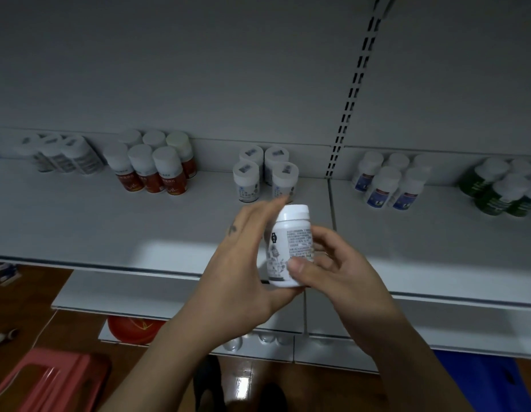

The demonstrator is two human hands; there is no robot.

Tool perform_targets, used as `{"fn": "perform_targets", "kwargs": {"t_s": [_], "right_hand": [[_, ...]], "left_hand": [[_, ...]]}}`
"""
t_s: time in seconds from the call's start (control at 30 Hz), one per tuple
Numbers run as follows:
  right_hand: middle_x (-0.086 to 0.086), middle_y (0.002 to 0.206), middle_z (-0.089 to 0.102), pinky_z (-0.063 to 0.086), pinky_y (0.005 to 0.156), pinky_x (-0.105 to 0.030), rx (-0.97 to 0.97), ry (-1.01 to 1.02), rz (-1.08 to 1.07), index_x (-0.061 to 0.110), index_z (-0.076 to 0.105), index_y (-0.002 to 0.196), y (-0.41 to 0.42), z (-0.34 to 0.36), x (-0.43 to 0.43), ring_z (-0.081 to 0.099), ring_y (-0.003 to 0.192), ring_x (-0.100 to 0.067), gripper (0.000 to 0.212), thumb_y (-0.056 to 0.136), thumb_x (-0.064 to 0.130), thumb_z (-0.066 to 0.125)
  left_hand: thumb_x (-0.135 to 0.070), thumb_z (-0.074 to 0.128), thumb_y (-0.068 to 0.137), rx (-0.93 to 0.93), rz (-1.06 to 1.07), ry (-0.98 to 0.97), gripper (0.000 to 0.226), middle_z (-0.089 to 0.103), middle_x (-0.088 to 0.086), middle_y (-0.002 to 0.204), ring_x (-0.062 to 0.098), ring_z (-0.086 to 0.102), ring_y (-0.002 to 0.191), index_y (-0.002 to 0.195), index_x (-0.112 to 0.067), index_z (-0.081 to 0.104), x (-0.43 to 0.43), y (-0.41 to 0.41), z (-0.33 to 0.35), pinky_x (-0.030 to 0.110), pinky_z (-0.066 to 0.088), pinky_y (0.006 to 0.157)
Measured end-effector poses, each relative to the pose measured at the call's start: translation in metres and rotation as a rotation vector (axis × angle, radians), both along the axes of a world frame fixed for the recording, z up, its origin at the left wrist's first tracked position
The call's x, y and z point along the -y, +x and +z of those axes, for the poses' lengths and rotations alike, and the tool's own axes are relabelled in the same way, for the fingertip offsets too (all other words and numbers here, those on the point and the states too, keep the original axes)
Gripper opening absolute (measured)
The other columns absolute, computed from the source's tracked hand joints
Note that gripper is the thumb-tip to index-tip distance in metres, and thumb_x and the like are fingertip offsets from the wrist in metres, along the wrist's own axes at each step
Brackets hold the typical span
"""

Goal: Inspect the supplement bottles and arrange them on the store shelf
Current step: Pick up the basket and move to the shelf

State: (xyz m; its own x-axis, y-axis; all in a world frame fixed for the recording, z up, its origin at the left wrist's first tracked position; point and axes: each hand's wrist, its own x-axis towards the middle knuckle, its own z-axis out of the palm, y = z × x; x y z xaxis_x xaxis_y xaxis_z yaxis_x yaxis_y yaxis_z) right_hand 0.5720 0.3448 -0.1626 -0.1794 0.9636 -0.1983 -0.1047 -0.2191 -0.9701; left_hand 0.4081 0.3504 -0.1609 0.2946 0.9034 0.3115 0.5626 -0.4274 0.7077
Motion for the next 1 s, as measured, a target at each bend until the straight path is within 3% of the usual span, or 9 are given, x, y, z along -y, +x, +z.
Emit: {"fn": "perform_targets", "kwargs": {"t_s": [0.13,0.2,0.33,0.43,0.57,0.67,0.8,1.0], "right_hand": [[0.0,0.101,0.074,0.058,0.078,-0.029,0.0,-0.021,-0.056,0.021,0.056,0.122,-0.006,-0.002,0.0,0.072,0.094,-0.016,0.073,0.056,0.026,0.087],[-0.007,0.102,0.074,0.058,0.077,-0.031,-0.088,-0.043,-0.048,0.017,0.053,0.124,-0.004,-0.002,-0.001,0.072,0.094,-0.022,0.072,0.062,0.018,0.09],[-0.016,0.103,0.073,0.055,0.074,-0.031,-0.18,-0.045,0.003,0.012,0.055,0.12,-0.005,-0.003,-0.001,0.071,0.092,-0.03,0.062,0.064,0.021,0.077],[-0.011,0.106,0.073,0.055,0.077,-0.029,-0.124,-0.007,0.01,0.015,0.058,0.119,-0.011,-0.003,0.001,0.071,0.098,-0.026,0.05,0.071,0.018,0.073],[-0.003,0.105,0.073,0.056,0.08,-0.029,0.013,0.038,-0.047,0.023,0.063,0.117,-0.021,0.0,0.001,0.07,0.1,-0.02,0.057,0.063,0.023,0.082],[-0.011,0.103,0.073,0.058,0.074,-0.03,-0.066,0.012,-0.092,0.019,0.056,0.125,-0.027,0.003,0.0,0.071,0.095,-0.026,0.063,0.065,0.015,0.075],[-0.016,0.1,0.074,0.055,0.069,-0.027,-0.103,0.003,-0.078,0.013,0.055,0.125,-0.032,0.007,0.001,0.071,0.086,-0.027,0.056,0.071,0.013,0.065],[-0.005,0.109,0.072,0.058,0.079,-0.031,0.01,0.036,-0.083,0.02,0.057,0.124,-0.044,0.013,-0.001,0.07,0.1,-0.021,0.057,0.07,0.017,0.072]], "left_hand": [[-0.034,0.08,0.068,-0.008,0.006,-0.012,0.099,0.036,-0.018,0.139,-0.001,0.04,0.127,0.148,-0.038,0.023,0.003,-0.001,-0.002,0.005,0.034,0.097],[-0.036,0.083,0.068,0.039,0.023,-0.026,0.101,0.036,-0.018,0.14,-0.004,0.038,0.129,0.149,-0.033,0.023,0.005,-0.003,-0.002,0.005,0.034,0.097],[-0.044,0.084,0.066,0.064,0.018,-0.013,0.091,0.04,-0.017,0.137,-0.003,0.041,0.128,0.142,-0.029,0.035,0.006,-0.01,0.001,0.008,0.035,0.097],[-0.04,0.085,0.066,0.045,0.018,0.015,0.088,0.043,-0.012,0.135,0.002,0.045,0.126,0.139,-0.026,0.039,0.002,-0.017,0.003,0.013,0.04,0.098],[-0.028,0.089,0.066,0.025,0.006,0.037,0.089,0.042,-0.011,0.135,-0.003,0.043,0.124,0.139,-0.027,0.039,-0.003,-0.025,0.002,0.008,0.037,0.095],[-0.029,0.089,0.067,0.088,-0.036,-0.004,0.091,0.039,-0.01,0.138,-0.002,0.044,0.125,0.143,-0.028,0.038,-0.004,-0.029,0.002,0.007,0.037,0.094],[-0.031,0.089,0.068,0.128,-0.1,-0.026,0.093,0.042,-0.01,0.137,-0.002,0.047,0.122,0.144,-0.033,0.036,-0.007,-0.036,0.005,0.005,0.037,0.092],[-0.037,0.087,0.066,0.121,-0.077,-0.07,0.091,0.038,-0.028,0.136,-0.01,0.043,0.119,0.139,-0.041,0.031,-0.016,-0.046,0.007,0.003,0.037,0.091]]}}
